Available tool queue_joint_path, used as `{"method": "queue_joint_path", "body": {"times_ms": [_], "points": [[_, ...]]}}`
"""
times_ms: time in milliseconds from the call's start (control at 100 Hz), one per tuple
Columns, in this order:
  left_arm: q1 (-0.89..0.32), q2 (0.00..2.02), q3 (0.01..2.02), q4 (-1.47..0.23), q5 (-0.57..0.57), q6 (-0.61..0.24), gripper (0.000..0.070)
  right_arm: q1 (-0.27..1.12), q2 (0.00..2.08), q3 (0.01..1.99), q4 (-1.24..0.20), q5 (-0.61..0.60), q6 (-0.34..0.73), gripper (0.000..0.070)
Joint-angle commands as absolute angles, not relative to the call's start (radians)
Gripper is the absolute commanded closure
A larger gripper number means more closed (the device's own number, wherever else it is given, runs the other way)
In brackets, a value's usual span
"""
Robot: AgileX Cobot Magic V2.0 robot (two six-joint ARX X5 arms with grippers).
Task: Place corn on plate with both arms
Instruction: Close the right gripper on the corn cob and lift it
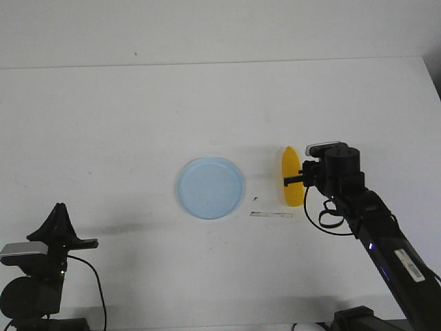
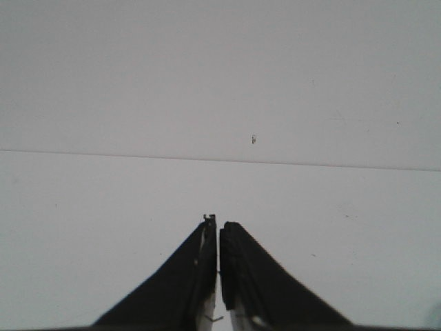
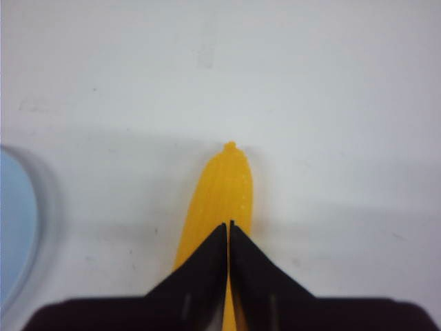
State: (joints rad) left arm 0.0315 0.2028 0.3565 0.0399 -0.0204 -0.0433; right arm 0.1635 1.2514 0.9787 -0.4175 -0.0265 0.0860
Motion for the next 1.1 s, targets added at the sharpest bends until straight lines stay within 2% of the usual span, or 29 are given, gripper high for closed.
{"method": "queue_joint_path", "body": {"times_ms": [0, 110, 220, 270, 320, 460, 530, 1090], "points": [[0.033, 0.201, 0.361, 0.051, -0.02, -0.038, 0.0699, 0.174, 1.312, 1.042, -0.442, -0.028, 0.115, 0.0694], [0.033, 0.201, 0.361, 0.051, -0.02, -0.038, 0.0699, 0.174, 1.407, 1.135, -0.575, -0.027, 0.124, 0.0694], [0.033, 0.201, 0.361, 0.051, -0.02, -0.038, 0.0699, 0.176, 1.5, 1.224, -0.69, -0.026, 0.199, 0.0687], [0.033, 0.201, 0.361, 0.051, -0.02, -0.038, 0.0699, 0.178, 1.536, 1.259, -0.732, -0.027, 0.231, 0.0661], [0.033, 0.201, 0.361, 0.051, -0.02, -0.038, 0.0699, 0.178, 1.569, 1.291, -0.768, -0.027, 0.257, 0.0571], [0.033, 0.201, 0.361, 0.051, -0.02, -0.038, 0.0699, 0.182, 1.625, 1.335, -0.818, -0.027, 0.27, 0.0204], [0.033, 0.201, 0.361, 0.051, -0.02, -0.038, 0.0699, 0.186, 1.637, 1.336, -0.823, -0.028, 0.27, 0.0115], [0.033, 0.201, 0.361, 0.051, -0.02, -0.038, 0.0699, 0.197, 1.751, 1.335, -0.797, -0.023, 0.269, 0.0124]]}}
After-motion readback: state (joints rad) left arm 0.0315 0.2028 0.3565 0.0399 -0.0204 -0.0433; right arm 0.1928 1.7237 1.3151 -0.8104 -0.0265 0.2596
